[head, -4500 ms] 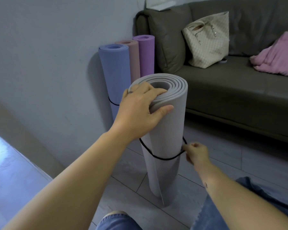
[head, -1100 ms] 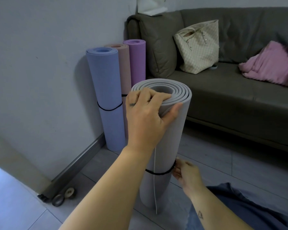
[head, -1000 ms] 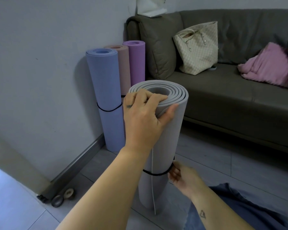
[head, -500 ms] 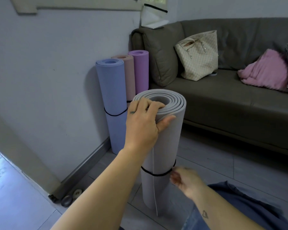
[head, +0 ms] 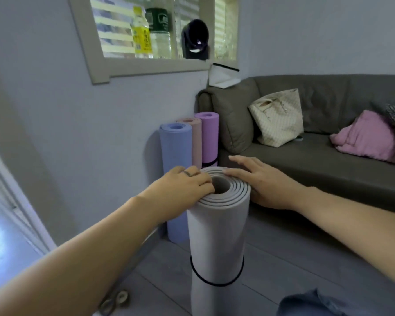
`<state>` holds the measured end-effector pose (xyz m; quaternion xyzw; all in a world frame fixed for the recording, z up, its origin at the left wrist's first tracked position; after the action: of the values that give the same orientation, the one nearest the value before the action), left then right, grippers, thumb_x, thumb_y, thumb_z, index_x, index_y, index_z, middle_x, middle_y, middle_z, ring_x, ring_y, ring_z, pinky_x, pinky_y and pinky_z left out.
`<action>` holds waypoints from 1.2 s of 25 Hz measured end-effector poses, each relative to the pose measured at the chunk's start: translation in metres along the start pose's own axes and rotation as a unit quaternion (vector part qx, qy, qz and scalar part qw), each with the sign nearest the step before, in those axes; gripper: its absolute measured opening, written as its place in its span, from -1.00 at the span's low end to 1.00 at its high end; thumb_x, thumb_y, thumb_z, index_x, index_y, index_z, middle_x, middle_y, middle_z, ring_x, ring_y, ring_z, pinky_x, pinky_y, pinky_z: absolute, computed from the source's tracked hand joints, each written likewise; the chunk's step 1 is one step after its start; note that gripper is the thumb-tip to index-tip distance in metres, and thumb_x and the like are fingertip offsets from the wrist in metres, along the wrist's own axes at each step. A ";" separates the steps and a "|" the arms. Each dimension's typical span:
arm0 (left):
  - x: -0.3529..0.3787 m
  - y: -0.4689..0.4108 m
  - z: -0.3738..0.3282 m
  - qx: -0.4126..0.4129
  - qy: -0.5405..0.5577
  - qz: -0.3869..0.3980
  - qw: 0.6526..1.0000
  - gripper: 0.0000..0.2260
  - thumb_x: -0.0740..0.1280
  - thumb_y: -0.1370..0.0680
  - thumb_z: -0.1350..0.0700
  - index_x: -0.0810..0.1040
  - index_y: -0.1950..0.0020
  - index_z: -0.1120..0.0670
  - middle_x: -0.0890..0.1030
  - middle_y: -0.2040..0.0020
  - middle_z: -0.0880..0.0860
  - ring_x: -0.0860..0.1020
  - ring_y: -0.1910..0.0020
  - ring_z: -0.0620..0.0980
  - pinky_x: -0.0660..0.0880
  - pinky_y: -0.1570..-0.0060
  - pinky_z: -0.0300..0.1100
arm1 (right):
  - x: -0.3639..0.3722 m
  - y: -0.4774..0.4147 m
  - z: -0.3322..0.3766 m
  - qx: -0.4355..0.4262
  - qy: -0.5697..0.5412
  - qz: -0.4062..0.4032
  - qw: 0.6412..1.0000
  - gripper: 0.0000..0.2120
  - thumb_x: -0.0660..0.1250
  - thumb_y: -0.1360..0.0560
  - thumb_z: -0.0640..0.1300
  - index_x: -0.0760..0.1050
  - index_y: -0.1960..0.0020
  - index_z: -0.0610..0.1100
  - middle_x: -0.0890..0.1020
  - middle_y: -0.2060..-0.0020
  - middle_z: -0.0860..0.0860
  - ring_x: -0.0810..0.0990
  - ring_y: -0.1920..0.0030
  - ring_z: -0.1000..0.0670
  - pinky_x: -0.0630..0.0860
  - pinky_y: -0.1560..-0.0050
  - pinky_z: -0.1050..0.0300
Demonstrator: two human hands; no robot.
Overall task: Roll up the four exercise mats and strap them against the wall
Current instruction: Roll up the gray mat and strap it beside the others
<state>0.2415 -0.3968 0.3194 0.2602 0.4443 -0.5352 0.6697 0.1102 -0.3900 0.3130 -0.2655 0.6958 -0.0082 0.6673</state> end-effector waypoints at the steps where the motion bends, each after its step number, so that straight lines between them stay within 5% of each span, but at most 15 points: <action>1: -0.006 0.010 0.010 0.014 -0.036 -0.026 0.999 -0.43 0.44 -0.30 0.33 0.44 -0.26 -0.01 0.49 -0.24 -0.02 0.49 -0.15 0.08 0.48 -0.09 -0.02 | -0.007 -0.013 0.010 -0.026 0.003 0.009 1.000 -0.28 0.47 -0.39 -0.18 0.27 -0.47 0.06 0.14 -0.51 -0.10 0.23 -0.44 -0.15 0.37 -0.34 -0.02; 6: -0.019 0.055 0.055 0.030 -0.095 -0.105 0.989 -0.55 0.41 -0.28 0.36 0.52 -0.11 0.01 0.58 -0.11 0.00 0.58 0.05 0.10 0.53 -0.01 0.00 | -0.020 -0.067 0.053 -0.097 0.003 0.069 0.993 -0.23 0.48 -0.39 -0.02 0.17 -0.48 0.20 -0.22 -0.54 0.05 -0.01 -0.51 -0.06 0.19 -0.42 0.10; 10: -0.019 0.083 0.070 0.030 -0.150 -0.138 0.979 -0.64 0.23 -0.41 0.37 0.53 -0.08 -0.01 0.58 -0.11 -0.05 0.57 0.07 0.05 0.50 -0.07 -0.03 | -0.005 -0.087 0.098 -0.143 -0.009 0.131 0.981 -0.38 0.47 -0.37 -0.02 0.28 -0.34 0.17 -0.19 -0.53 0.11 0.11 -0.49 -0.09 0.38 -0.34 -0.10; 13: -0.007 0.098 0.089 -0.023 -0.150 -0.152 0.977 -0.59 0.03 -0.49 0.36 0.52 -0.12 0.01 0.58 -0.15 -0.02 0.58 0.06 0.09 0.48 -0.12 0.05 | 0.003 -0.110 0.107 -0.129 0.020 0.138 0.982 -0.47 0.46 -0.38 -0.03 0.28 -0.25 0.10 -0.17 -0.53 0.08 0.29 -0.39 -0.13 0.48 -0.20 -0.10; 16: 0.025 0.107 0.124 -0.158 -0.050 -0.157 0.974 -0.55 0.10 -0.43 0.35 0.50 -0.23 0.02 0.53 -0.26 0.10 0.57 -0.01 0.19 0.49 -0.09 0.12 | 0.026 -0.138 0.096 -0.095 0.042 0.129 0.986 -0.44 0.43 -0.41 -0.07 0.24 -0.31 0.06 -0.13 -0.54 0.00 0.30 -0.38 -0.16 0.50 -0.15 -0.04; 18: 0.045 0.116 0.154 -0.310 0.133 -0.167 0.926 -0.61 0.16 -0.55 0.27 0.44 -0.33 -0.01 0.42 -0.36 0.07 0.55 -0.08 0.15 0.49 -0.05 0.03 | 0.041 -0.155 0.084 -0.068 0.049 0.124 0.989 -0.43 0.42 -0.42 -0.06 0.24 -0.34 0.01 -0.10 -0.54 -0.05 0.30 -0.39 -0.18 0.50 -0.15 -0.01; 20: 0.085 0.117 0.178 -0.428 0.339 -0.151 0.824 -0.64 0.16 -0.63 -0.03 0.34 -0.43 -0.07 0.35 -0.40 0.01 0.49 -0.19 0.04 0.42 -0.12 -0.10 | 0.059 -0.179 0.071 -0.044 0.048 0.112 0.992 -0.40 0.44 -0.41 -0.03 0.25 -0.35 -0.03 -0.04 -0.53 -0.10 0.33 -0.37 -0.21 0.51 -0.13 -0.06; 22: 0.124 0.103 0.189 -0.463 0.482 -0.137 0.731 -0.51 0.13 -0.59 -0.19 0.19 -0.50 -0.14 0.34 -0.42 0.01 0.40 -0.32 0.03 0.37 -0.26 -0.06 | 0.074 -0.206 0.066 -0.022 0.047 0.106 0.993 -0.39 0.45 -0.40 -0.02 0.26 -0.35 -0.04 0.02 -0.51 -0.13 0.37 -0.32 -0.24 0.52 -0.09 -0.11; 28: 0.179 0.081 0.221 -0.494 0.568 -0.211 0.623 -0.46 0.25 -0.48 -0.28 0.24 -0.44 -0.23 0.34 -0.40 0.02 0.43 -0.28 0.05 0.45 -0.22 0.14 | 0.110 -0.260 0.060 0.038 -0.009 0.108 0.993 -0.42 0.46 -0.36 -0.08 0.33 -0.32 -0.05 0.27 -0.32 -0.16 0.43 -0.13 -0.24 0.50 -0.02 -0.07; 30: 0.179 0.076 0.229 -0.491 0.542 -0.234 0.641 -0.54 0.29 -0.53 -0.16 0.34 -0.40 -0.13 0.35 -0.38 0.03 0.42 -0.28 0.00 0.42 -0.28 0.03 | 0.111 -0.268 0.054 0.059 -0.006 0.099 0.993 -0.41 0.48 -0.36 -0.08 0.33 -0.33 -0.05 0.29 -0.30 -0.16 0.42 -0.14 -0.25 0.45 0.07 -0.02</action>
<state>0.3918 -0.6505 0.2614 0.0240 0.9712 -0.1400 0.1911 0.2600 -0.6436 0.3025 -0.1559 0.7127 0.0186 0.6837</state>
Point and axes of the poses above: each hand's wrist, its own y-axis away from the middle knuckle, its own x-axis out of the palm, z = x × y, the point moved 9 cm from there along -y, towards the middle knuckle
